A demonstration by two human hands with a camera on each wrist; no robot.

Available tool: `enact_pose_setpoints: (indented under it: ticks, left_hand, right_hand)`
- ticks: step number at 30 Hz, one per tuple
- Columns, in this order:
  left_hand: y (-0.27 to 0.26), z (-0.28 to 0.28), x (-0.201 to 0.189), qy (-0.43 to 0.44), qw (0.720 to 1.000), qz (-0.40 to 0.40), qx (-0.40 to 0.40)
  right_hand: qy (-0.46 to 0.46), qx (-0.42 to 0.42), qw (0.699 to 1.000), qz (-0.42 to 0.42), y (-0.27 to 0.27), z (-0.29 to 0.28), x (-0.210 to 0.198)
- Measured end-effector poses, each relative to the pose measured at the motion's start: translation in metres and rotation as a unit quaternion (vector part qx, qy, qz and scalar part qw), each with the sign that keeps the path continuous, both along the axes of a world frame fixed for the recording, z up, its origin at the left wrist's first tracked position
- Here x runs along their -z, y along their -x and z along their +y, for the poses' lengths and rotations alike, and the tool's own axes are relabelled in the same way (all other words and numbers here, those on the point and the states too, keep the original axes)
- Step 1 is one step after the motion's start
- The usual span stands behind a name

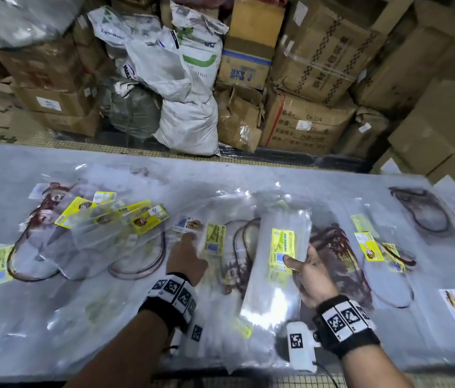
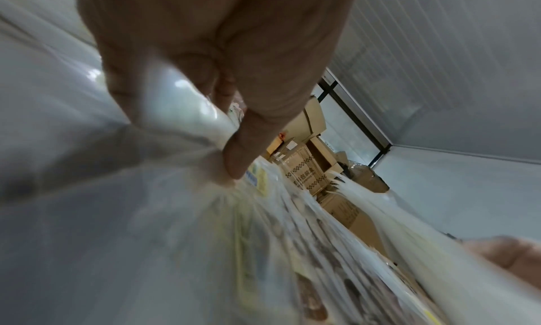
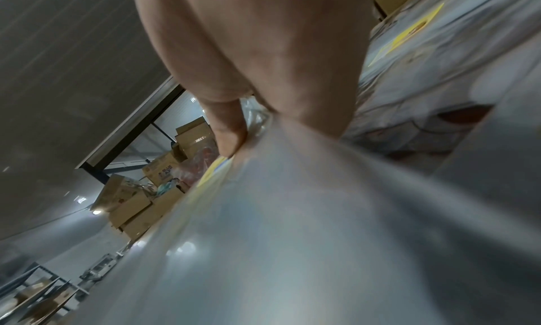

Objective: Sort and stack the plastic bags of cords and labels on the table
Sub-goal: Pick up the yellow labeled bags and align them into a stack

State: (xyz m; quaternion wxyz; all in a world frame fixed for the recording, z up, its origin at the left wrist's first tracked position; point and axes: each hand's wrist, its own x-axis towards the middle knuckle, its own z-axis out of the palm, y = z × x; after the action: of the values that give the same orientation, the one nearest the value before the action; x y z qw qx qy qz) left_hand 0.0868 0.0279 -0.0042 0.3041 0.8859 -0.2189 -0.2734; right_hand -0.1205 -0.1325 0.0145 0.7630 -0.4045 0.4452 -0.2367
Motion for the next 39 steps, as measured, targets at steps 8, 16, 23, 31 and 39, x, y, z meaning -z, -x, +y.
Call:
enact_pose_setpoints:
  ticks: [8, 16, 23, 31, 39]
  left_hand:
    - [-0.005, 0.014, -0.013, 0.186, 0.976, 0.070, -0.084]
    - [0.027, 0.009, -0.018, 0.258, 0.948, 0.184, 0.040]
    - [0.057, -0.010, 0.003, 0.248, 0.948, 0.136, 0.148]
    - [0.107, -0.037, -0.025, 0.273, 0.904, 0.204, 0.260]
    - [0.174, -0.082, 0.005, 0.118, 0.912, 0.026, 0.393]
  right_hand:
    - [0.029, 0.029, 0.999, 0.018, -0.006, 0.010, 0.002]
    - [0.084, -0.002, 0.996, 0.043, -0.031, 0.047, -0.011]
    - [0.068, -0.002, 0.998, 0.008, -0.022, 0.061, -0.014]
    - [0.092, 0.017, 0.995, 0.044, 0.038, 0.037, -0.007]
    - [0.033, 0.155, 0.984, 0.076, 0.168, 0.000, -0.008]
